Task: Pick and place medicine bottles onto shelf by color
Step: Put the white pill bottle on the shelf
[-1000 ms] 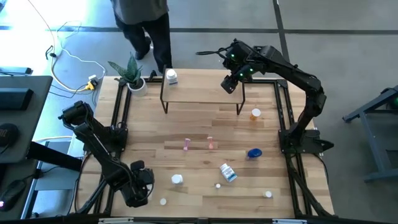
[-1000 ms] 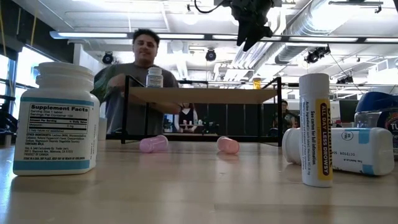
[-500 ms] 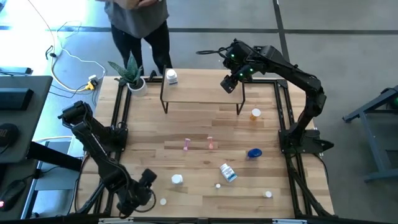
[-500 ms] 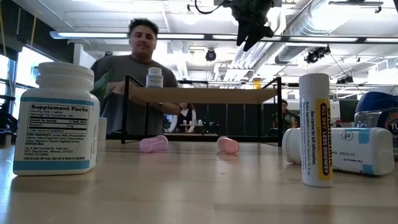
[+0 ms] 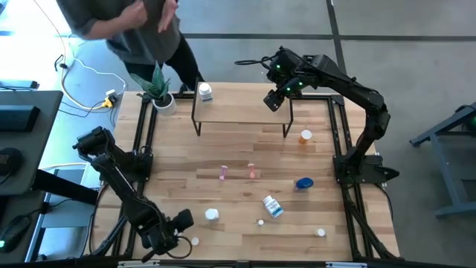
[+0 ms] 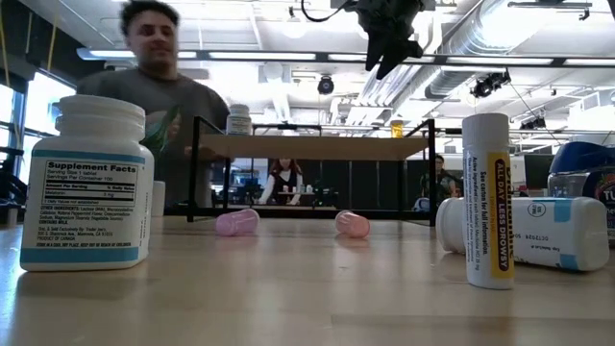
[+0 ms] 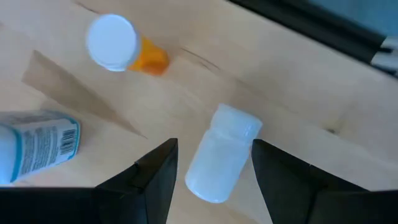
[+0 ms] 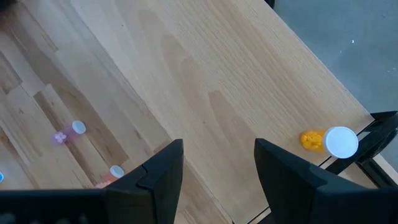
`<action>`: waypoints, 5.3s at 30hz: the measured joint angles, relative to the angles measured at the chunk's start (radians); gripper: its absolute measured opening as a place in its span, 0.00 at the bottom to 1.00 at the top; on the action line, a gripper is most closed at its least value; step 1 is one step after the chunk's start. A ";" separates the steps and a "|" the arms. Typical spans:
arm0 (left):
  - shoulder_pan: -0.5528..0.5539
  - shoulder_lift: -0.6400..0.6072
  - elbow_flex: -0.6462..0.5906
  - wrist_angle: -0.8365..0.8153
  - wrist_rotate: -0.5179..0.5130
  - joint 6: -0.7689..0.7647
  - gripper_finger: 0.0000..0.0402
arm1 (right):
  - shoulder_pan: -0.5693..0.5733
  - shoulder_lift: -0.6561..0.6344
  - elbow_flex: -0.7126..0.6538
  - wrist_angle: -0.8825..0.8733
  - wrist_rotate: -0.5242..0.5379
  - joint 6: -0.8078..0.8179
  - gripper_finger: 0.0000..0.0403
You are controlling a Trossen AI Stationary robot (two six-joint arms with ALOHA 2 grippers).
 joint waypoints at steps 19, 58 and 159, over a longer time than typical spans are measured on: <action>0.014 0.100 0.000 0.027 0.053 0.155 0.49 | 0.000 0.000 0.000 0.000 0.000 0.000 0.47; 0.090 -0.007 0.000 -0.248 -0.342 -0.999 0.34 | 0.080 -0.028 0.000 -0.006 -0.042 0.044 0.47; 0.999 -0.316 0.000 0.737 -0.744 0.189 0.34 | 0.166 0.146 -0.003 0.683 -0.226 -0.157 0.29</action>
